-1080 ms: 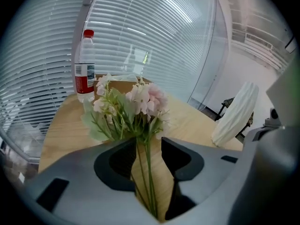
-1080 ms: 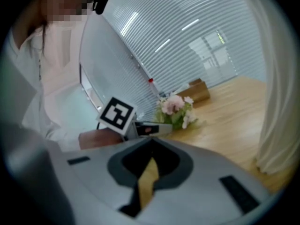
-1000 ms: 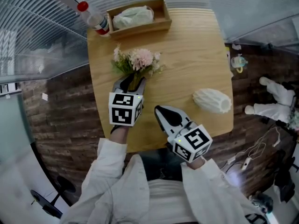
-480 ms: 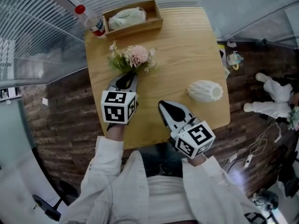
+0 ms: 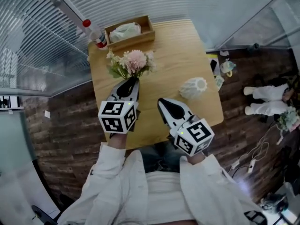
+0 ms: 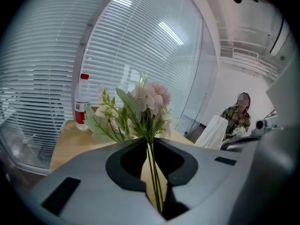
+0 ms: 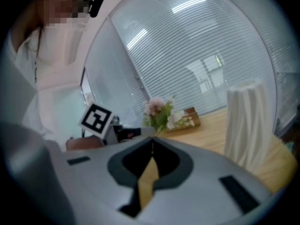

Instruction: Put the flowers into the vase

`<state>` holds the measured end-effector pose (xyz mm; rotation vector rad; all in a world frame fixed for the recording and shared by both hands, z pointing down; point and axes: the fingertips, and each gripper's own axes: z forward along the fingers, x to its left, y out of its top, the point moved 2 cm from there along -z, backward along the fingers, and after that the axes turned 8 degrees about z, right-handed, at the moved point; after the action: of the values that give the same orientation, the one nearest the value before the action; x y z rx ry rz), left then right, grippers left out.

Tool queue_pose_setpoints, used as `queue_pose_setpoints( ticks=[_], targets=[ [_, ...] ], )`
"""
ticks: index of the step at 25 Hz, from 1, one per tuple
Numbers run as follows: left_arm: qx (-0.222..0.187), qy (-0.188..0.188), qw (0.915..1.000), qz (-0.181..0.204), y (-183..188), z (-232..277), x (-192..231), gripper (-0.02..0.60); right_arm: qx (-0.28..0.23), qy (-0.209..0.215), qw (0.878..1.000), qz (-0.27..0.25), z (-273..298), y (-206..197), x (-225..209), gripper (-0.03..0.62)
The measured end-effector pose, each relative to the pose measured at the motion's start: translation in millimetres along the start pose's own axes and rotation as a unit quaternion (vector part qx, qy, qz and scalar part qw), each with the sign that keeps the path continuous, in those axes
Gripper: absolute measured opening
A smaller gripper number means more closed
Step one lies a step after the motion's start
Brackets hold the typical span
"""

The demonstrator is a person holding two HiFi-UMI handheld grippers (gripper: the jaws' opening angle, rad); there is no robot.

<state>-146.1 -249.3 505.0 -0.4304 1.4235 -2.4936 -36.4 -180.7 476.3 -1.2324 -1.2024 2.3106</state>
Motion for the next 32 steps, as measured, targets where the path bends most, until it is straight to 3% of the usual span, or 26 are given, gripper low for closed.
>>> queue_pose_setpoints(
  ticks=[6, 16, 22, 32],
  targets=[
    [-0.087, -0.042, 0.9953, -0.009, 43.2, -20.5, -32.3, 0.054, -0.036, -0.007, 0.999, -0.017, -18.4, 27.8, 9.5, 0.014],
    [-0.197, -0.113, 0.9738, 0.017, 123.6, -37.5, -80.0, 0.054, -0.117, -0.037, 0.99, -0.064, -63.3, 90.2, 7.4, 0.014],
    [-0.267, -0.149, 0.9508, 0.046, 174.1, -39.0, -109.7, 0.054, -0.161, -0.054, 0.981, -0.092, -87.6, 124.6, 1.5, 0.014],
    [-0.37, -0.236, 0.8955, 0.075, 247.3, -44.5, -171.6, 0.054, -0.211, -0.105, 0.966, -0.109, -132.0, 163.7, -24.8, 0.014]
  ],
)
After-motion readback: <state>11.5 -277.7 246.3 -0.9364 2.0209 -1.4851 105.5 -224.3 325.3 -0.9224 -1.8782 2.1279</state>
